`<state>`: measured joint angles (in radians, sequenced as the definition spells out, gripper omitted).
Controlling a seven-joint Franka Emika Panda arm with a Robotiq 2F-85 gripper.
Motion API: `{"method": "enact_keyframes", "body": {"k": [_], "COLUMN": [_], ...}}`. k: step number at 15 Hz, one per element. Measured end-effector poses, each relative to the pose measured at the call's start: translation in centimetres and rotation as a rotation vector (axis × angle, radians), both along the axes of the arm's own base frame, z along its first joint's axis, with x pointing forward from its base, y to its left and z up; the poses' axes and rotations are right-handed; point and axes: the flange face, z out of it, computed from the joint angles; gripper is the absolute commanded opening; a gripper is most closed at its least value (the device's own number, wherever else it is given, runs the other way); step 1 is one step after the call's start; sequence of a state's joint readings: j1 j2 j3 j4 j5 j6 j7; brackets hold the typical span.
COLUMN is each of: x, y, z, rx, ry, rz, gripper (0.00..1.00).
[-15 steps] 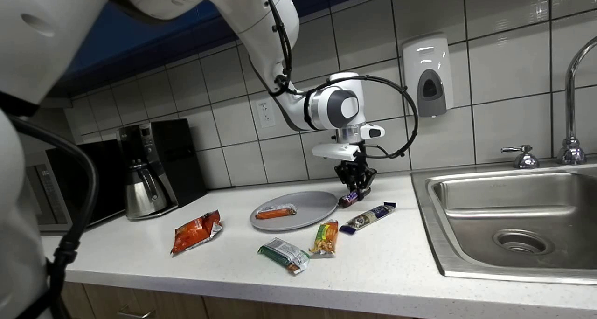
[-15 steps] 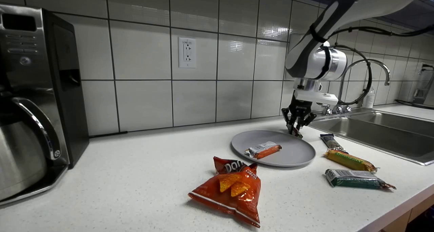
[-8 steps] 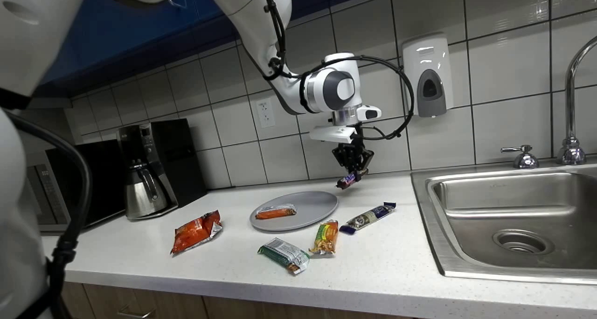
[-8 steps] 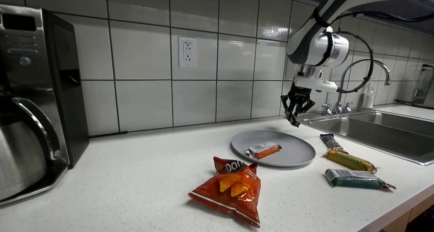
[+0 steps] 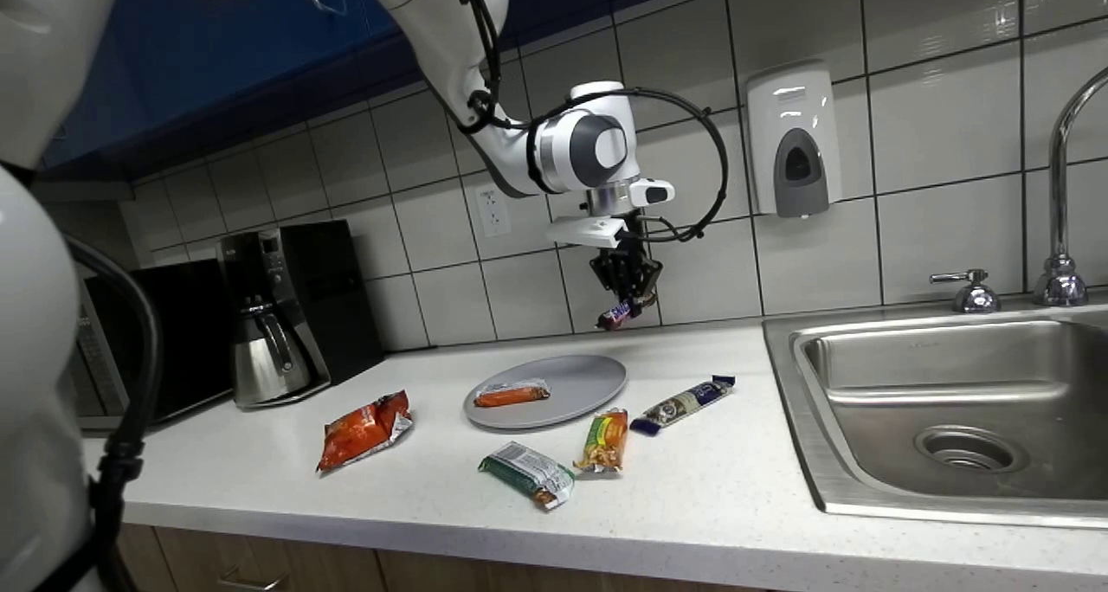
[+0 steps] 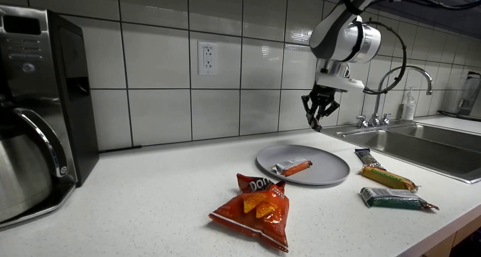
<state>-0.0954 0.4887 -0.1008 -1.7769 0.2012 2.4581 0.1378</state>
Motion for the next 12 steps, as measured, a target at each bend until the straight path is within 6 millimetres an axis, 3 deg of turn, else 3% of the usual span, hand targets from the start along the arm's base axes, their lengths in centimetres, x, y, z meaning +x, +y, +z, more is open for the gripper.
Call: {"method": "enact_keyframes", "body": {"k": [12], "x": [-0.3], "y": [8.0], "z": [-1.4], "rx": [0.060], "ry": [0.055], "rz": [-0.211], "gripper": [0.05]}}
